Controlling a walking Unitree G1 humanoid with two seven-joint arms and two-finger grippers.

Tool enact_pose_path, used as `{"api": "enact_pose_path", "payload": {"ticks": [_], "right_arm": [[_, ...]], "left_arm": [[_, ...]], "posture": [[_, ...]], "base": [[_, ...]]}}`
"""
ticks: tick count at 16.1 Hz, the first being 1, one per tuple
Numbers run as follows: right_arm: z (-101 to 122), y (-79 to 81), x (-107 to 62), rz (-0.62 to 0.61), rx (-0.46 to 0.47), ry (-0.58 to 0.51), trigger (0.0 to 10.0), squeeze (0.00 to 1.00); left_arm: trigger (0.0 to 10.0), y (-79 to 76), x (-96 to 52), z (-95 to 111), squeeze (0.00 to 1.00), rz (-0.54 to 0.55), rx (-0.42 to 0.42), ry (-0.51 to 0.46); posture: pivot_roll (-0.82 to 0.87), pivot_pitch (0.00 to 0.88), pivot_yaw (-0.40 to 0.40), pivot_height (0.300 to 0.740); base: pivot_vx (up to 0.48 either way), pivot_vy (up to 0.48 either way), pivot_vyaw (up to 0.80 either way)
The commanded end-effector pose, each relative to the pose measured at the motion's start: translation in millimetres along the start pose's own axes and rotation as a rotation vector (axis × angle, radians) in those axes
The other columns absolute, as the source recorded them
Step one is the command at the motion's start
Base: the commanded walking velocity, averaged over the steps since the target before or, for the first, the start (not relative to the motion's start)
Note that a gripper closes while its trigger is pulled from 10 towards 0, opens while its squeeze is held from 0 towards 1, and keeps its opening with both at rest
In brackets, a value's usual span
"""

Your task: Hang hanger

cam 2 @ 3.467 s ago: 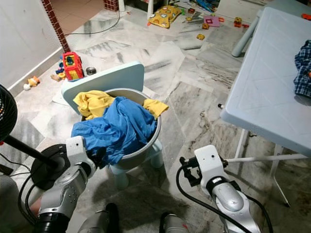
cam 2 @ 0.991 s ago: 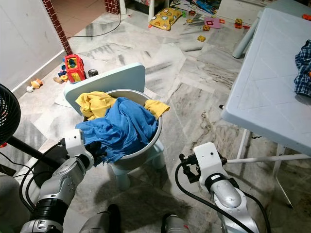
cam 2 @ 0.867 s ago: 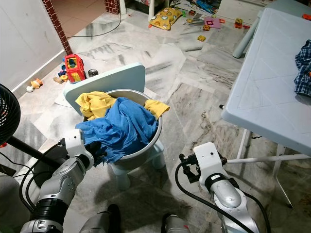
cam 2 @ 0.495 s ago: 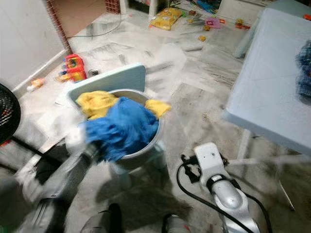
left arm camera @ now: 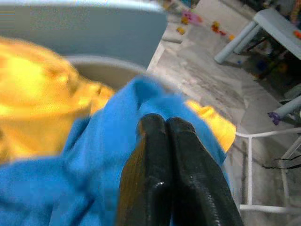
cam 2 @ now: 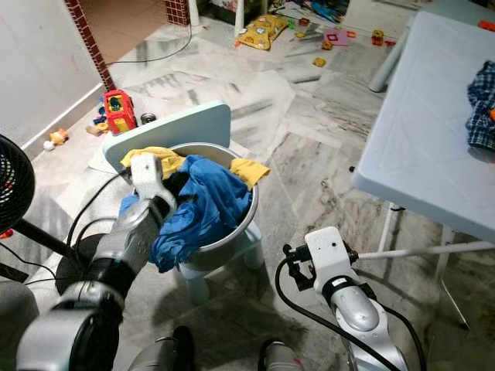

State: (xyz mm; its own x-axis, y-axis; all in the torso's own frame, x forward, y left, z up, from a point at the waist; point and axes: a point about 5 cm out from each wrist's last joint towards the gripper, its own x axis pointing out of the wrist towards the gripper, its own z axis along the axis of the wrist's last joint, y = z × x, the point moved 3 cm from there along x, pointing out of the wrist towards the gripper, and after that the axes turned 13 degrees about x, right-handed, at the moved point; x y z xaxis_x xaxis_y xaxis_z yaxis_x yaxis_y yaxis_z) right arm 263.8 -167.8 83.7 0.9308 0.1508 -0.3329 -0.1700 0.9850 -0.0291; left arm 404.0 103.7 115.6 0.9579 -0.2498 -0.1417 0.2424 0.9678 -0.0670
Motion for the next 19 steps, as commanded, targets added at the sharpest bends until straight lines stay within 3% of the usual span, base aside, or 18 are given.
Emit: {"api": "enact_pose_path", "payload": {"ticks": [1,4,5,6,8,9,11,14,19], "right_arm": [[-2,-2.5,-2.2,-0.009,0.000,0.005,10.0,0.00],[-3,-2.0,-1.5,-0.008,0.000,0.007,10.0,0.00],[-3,-0.7,-0.9,-0.004,0.001,0.007,10.0,0.00],[-3,1.6,0.3,0.003,0.002,0.006,10.0,0.00],[-3,1.7,0.8,0.007,0.000,0.007,10.0,0.00],[-3,0.5,0.8,0.005,-0.001,0.007,10.0,0.00],[-3,-0.9,0.8,0.002,-0.003,0.008,10.0,0.00],[-4,-0.3,0.6,0.003,-0.006,0.012,10.0,0.00],[-4,-0.9,0.9,0.004,-0.008,0.014,10.0,0.00]], "left_arm": [[10.0,-3.0,-1.2,-4,0.00,0.005,0.037,0.013],[10.0,3.0,-15.5,-23,0.03,0.079,-0.001,0.036],[10.0,6.3,-21.3,-33,1.00,0.106,-0.015,0.056],[10.0,13.1,-29.8,-55,1.00,0.158,-0.029,0.130],[10.0,14.1,-39.6,-78,1.00,0.174,-0.085,0.232],[10.0,14.6,-45.2,-85,1.00,0.169,-0.047,0.265],[10.0,15.7,-50.7,-91,1.00,0.172,-0.027,0.292],[10.0,18.9,-63.1,-112,1.00,0.151,0.022,0.409],[10.0,24.5,-69.7,-119,1.00,0.150,0.088,0.456]], "posture": [[-0.27,0.200,0.004,0.740],[-0.26,0.198,0.002,0.740],[-0.26,0.200,0.001,0.740],[-0.25,0.199,-0.003,0.740],[-0.25,0.196,-0.003,0.740],[-0.26,0.194,-0.002,0.740],[-0.26,0.194,-0.002,0.740],[-0.25,0.192,-0.004,0.740],[-0.26,0.190,-0.005,0.740]], "base": [[0.000,0.000,0.00],[0.000,0.000,0.00],[0.000,0.000,0.00],[0.000,0.000,0.00],[0.000,0.000,0.00],[0.000,0.000,0.00],[0.000,0.000,0.00],[0.000,0.000,0.00],[0.000,0.000,0.00]]}}
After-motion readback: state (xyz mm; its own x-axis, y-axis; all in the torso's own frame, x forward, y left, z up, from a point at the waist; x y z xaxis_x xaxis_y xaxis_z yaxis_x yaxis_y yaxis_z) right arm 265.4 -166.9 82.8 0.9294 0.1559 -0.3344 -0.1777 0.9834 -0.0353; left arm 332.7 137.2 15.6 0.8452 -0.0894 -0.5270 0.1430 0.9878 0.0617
